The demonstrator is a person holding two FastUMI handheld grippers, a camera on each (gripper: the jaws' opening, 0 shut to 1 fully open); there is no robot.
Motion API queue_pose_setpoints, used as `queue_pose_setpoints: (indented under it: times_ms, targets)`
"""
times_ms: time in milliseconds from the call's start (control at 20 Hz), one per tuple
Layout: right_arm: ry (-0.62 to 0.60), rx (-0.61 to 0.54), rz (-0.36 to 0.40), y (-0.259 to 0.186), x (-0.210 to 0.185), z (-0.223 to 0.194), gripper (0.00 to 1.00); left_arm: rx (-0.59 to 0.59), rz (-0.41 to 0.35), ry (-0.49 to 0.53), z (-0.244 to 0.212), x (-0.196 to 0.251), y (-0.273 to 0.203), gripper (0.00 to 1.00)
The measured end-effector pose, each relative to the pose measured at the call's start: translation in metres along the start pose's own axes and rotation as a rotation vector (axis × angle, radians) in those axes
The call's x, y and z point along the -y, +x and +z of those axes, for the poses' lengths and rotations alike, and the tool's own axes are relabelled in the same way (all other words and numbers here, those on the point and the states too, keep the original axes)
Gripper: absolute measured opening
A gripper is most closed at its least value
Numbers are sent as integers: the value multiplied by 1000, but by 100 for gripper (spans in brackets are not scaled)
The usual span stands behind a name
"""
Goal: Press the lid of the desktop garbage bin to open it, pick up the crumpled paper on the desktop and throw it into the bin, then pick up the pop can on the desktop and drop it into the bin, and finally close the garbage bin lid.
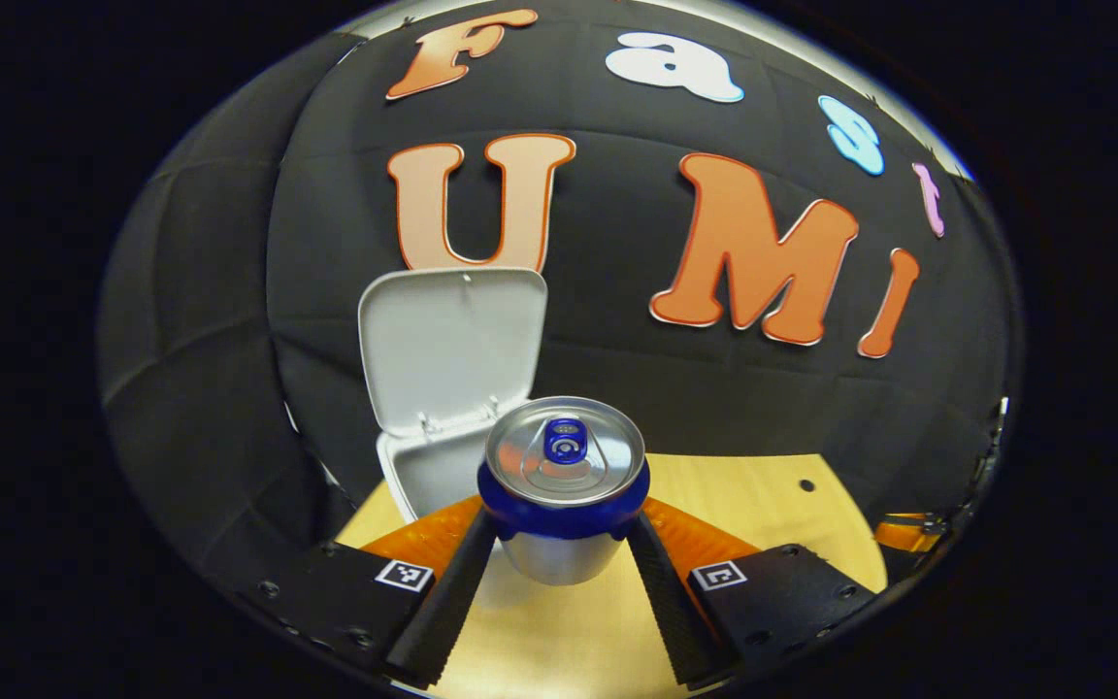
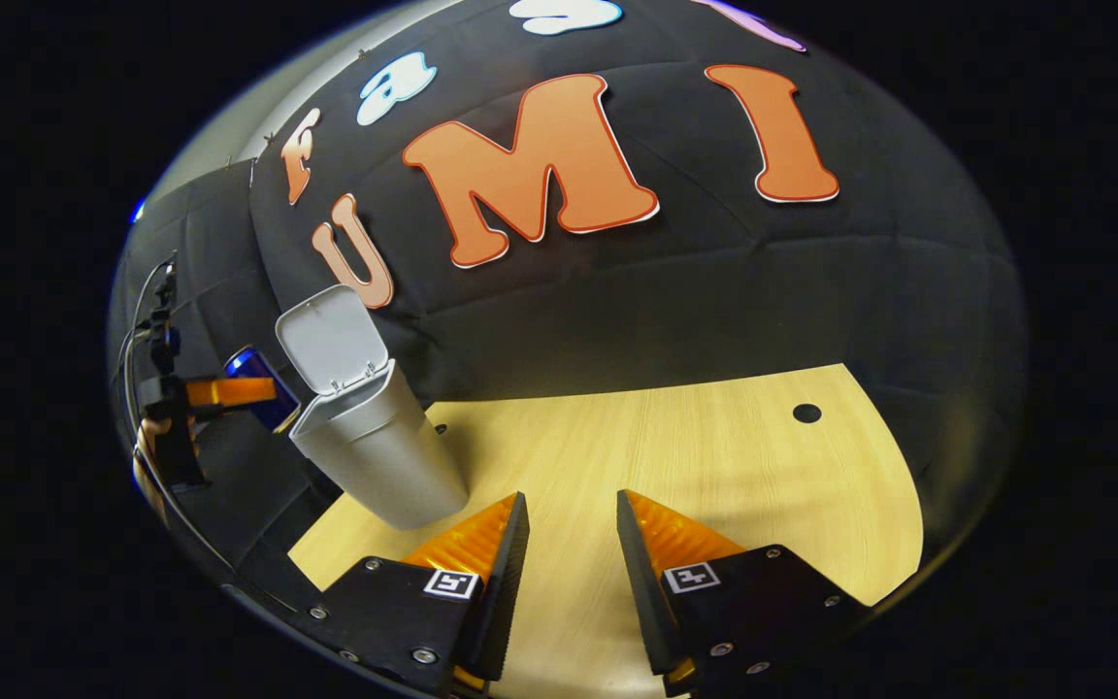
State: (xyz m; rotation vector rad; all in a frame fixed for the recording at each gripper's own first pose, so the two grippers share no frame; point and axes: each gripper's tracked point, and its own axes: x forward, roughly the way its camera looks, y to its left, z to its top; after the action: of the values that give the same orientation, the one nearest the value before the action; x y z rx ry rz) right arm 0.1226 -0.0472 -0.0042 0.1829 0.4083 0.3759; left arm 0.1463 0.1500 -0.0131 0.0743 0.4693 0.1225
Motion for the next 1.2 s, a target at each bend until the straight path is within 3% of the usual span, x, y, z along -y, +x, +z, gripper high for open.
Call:
queue_pose_setpoints:
  times_ms: [100,200,400,500,700,950,1200]
  targets:
    - [10,6,-9,-3,0,-2,55,-21,40,11,16,-19,43,78]
    - [25,17,-28,-7,4,-2,55,-54,56,11,7,-30,79,81]
    - [59,30,-69,-17,15,-3,55,-195,64,-32,-36,-36,113,83]
    - [68,35,-89,-20,20,-3,54,-206,65,-39,-44,-38,125,86]
    - [83,34,-107,-22,22,-5,54,-161,44,-44,-37,-31,109,90]
    - [75,22,-91,-21,14,-11,54,-69,1,-101,-24,-16,49,94]
    - [72,10,-53,-16,-2,-15,55,194,35,-102,66,-25,-18,93]
